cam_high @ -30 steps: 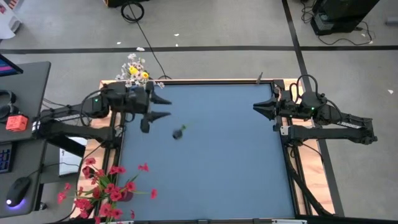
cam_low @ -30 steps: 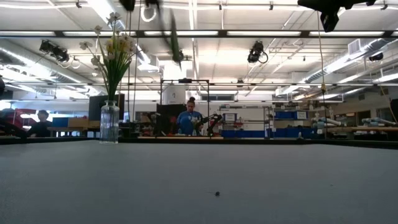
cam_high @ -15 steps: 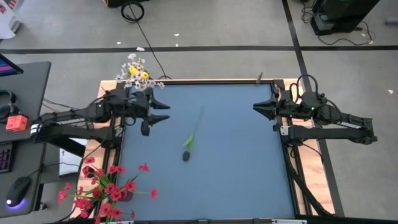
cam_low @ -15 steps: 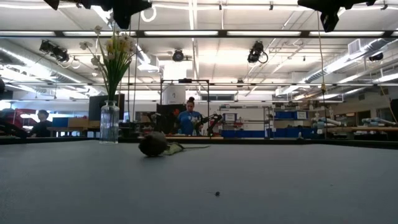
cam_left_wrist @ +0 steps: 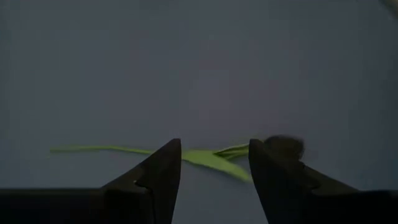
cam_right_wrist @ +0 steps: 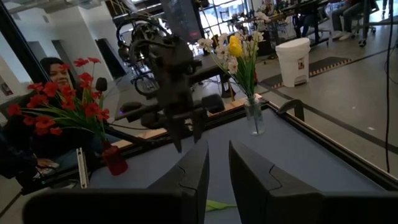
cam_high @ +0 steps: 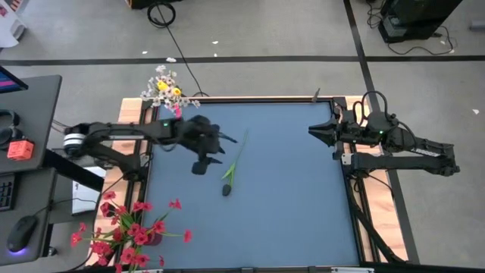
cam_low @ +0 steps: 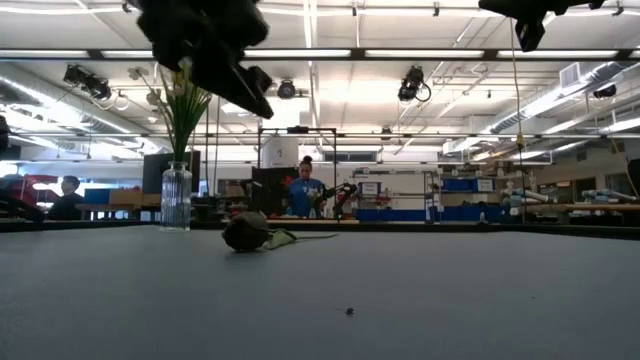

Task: Sort flowers into vase by color
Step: Put the black flower into the red vase

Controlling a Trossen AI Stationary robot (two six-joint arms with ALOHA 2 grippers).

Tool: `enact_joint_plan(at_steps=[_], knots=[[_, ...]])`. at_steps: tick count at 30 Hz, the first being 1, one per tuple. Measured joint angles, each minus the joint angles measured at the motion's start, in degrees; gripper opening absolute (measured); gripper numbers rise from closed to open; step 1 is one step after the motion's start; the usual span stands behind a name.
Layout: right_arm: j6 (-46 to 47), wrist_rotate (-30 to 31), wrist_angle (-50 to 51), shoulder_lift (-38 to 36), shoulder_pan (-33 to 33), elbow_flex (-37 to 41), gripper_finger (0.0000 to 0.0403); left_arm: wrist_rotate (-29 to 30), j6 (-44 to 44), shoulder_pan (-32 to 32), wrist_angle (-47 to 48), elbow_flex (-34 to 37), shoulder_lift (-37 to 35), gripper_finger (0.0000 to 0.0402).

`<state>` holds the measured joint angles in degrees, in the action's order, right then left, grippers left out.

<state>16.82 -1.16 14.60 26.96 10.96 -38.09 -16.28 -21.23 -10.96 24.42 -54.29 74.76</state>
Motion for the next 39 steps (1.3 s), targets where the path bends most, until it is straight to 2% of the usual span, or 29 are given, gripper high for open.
enact_joint_plan(at_steps=[6,14,19,23,28,34,39], knots=[[0.0,0.0,0.0,0.0,0.0,0.0,0.0073,0.3,-18.2,1.1,4.2,-6.2,10.9,0.0192],[0.0,0.0,0.0,0.0,0.0,0.0,0.0073,6.9,-55.4,3.4,2.8,-7.4,21.9,0.0190],[0.0,0.0,0.0,0.0,0.0,0.0,0.0073,12.7,-66.0,3.7,1.7,-7.4,28.4,0.0168],[0.0,0.0,0.0,0.0,0.0,0.0,0.0073,15.1,-69.1,3.4,-2.4,-8.0,31.1,0.0145],[0.0,0.0,-0.2,0.0,0.0,0.0,0.0073,14.8,-69.7,3.8,0.7,-10.8,32.0,0.0127],[0.0,0.0,-0.5,0.0,0.0,0.0,0.0073,11.8,-69.9,3.7,0.8,-12.2,34.7,0.0123],[0.0,0.0,-0.5,0.0,0.0,0.0,0.0073,11.9,-69.1,4.6,0.6,-12.3,36.8,0.0123]])
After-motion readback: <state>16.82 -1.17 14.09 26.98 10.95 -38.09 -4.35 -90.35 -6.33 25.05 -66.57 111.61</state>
